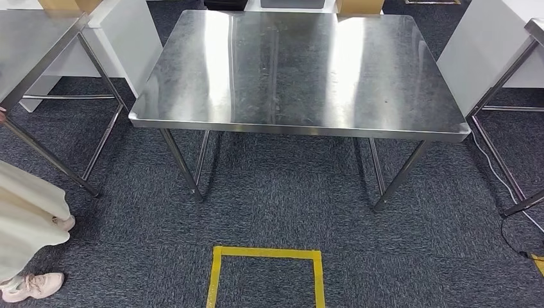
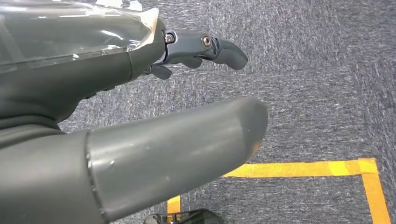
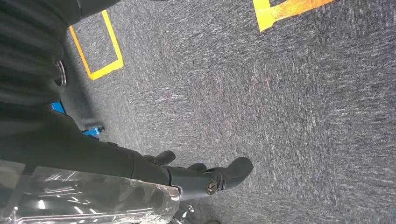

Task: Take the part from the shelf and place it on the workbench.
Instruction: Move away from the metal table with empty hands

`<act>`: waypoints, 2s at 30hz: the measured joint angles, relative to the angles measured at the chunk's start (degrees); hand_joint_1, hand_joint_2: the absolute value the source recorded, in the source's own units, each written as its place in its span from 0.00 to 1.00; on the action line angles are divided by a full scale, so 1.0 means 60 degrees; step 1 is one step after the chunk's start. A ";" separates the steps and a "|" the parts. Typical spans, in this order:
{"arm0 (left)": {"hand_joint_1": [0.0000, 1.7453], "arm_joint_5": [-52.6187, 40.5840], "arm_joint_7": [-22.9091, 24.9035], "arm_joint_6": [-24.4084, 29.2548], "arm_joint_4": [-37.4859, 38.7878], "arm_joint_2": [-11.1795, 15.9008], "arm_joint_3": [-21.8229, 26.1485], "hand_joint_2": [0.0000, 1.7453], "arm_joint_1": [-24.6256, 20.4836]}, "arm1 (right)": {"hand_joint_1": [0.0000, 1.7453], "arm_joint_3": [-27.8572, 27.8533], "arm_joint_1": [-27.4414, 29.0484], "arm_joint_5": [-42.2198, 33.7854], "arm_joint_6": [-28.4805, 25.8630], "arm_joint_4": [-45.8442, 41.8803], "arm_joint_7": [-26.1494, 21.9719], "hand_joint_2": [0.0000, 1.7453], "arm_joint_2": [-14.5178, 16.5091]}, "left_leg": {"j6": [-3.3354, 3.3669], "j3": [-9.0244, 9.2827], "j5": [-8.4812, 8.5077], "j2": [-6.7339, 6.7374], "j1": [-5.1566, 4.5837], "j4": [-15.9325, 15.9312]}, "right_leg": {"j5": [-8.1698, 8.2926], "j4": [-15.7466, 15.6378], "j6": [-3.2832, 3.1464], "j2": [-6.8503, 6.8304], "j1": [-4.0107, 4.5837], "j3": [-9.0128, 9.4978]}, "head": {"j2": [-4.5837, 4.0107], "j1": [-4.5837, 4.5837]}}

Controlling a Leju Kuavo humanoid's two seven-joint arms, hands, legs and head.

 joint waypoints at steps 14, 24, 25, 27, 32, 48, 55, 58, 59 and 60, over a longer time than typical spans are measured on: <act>0.00 -0.0102 0.0081 -0.0043 0.0000 -0.0029 0.0000 0.00 -0.0131 | 0.00 -0.0008 -0.0009 -0.0047 -0.0035 0.0004 0.0025 1.00 -0.0017 | 0.0463 -0.0692 0.1305 0.0096 -0.0119 -0.0957 | -0.1124 0.1736 0.0549 0.0016 -0.0016 -0.0108 | 0.0000 0.0117; 0.00 -0.0107 0.0081 -0.0046 0.0000 -0.0014 0.0000 0.00 -0.0133 | 0.00 -0.0007 -0.0059 0.0006 -0.0046 0.0004 -0.0012 1.00 -0.0024 | -0.0116 -0.1342 0.0229 0.0019 -0.0011 0.0372 | -0.0485 -0.0383 -0.0195 0.0015 -0.0026 0.0727 | -0.0001 0.0008; 0.00 -0.0107 0.0081 -0.0046 0.0000 -0.0015 0.0000 0.00 -0.0133 | 0.00 -0.0008 -0.0049 0.0007 -0.0046 0.0004 -0.0012 1.00 -0.0026 | -0.0166 -0.1439 -0.0202 0.0017 0.0018 0.0962 | -0.0402 -0.0374 -0.0227 0.0005 -0.0017 0.0622 | -0.0001 0.0000; 0.00 -0.0107 0.0081 -0.0046 0.0000 -0.0016 0.0000 0.00 -0.0133 | 0.00 -0.0010 -0.0028 0.0006 -0.0046 0.0004 -0.0016 1.00 -0.0026 | -0.0247 -0.1381 -0.0403 0.0018 0.0069 0.1673 | -0.0250 -0.0330 -0.0199 -0.0006 0.0002 0.0436 | -0.0001 -0.0003; 0.00 -0.0113 0.0077 -0.0049 -0.0003 0.0003 0.0000 0.00 -0.0162 | 0.00 -0.0010 -0.0023 0.0002 -0.0048 0.0004 -0.0042 1.00 -0.0011 | -0.0095 0.0492 0.0179 -0.0009 0.0075 -0.0621 | -0.0035 -0.0131 0.0016 0.0006 0.0020 0.0090 | -0.0001 -0.0002; 0.00 -0.0153 0.0041 0.0009 -0.0002 -0.0040 0.0004 0.00 -0.0160 | 0.00 -0.0010 -0.0024 -0.0061 -0.0064 0.0006 -0.0012 1.00 -0.0075 | 0.0156 -0.0109 0.0723 0.0104 -0.0045 -0.0908 | -0.0654 -0.0155 0.0453 0.0090 0.0002 0.0752 | -0.0001 0.0098; 0.00 -0.0172 0.0041 0.0025 0.0000 -0.0027 0.0004 0.00 -0.0158 | 0.00 -0.0010 -0.0016 -0.0081 -0.0064 0.0007 -0.0015 1.00 -0.0057 | 0.0595 -0.0215 0.0789 0.0044 -0.0025 -0.0828 | -0.0579 -0.0158 0.0191 0.0111 0.0014 0.0629 | 0.0000 0.0039; 0.00 -0.0172 0.0041 0.0026 0.0000 -0.0027 0.0004 0.00 -0.0158 | 0.00 -0.0010 -0.0015 -0.0083 -0.0064 0.0007 -0.0030 1.00 -0.0049 | 0.0668 -0.0225 0.0855 0.0035 -0.0022 -0.0834 | -0.0558 -0.0151 0.0158 0.0111 0.0046 0.0611 | -0.0001 0.0038; 0.00 -0.0172 0.0041 0.0026 0.0000 -0.0027 0.0004 0.00 -0.0158 | 0.00 -0.0010 -0.0015 -0.0083 -0.0064 0.0007 -0.0033 1.00 -0.0048 | 0.0664 -0.0225 0.0868 0.0034 -0.0019 -0.0836 | -0.0559 -0.0148 0.0158 0.0111 0.0055 0.0608 | -0.0001 0.0038; 0.00 -0.0172 0.0041 0.0027 0.0000 -0.0027 0.0004 0.00 -0.0158 | 0.00 -0.0010 -0.0016 -0.0083 -0.0064 0.0007 -0.0034 1.00 -0.0049 | 0.0656 -0.0226 0.0878 0.0032 -0.0016 -0.0837 | -0.0559 -0.0145 0.0158 0.0111 0.0064 0.0606 | -0.0001 0.0038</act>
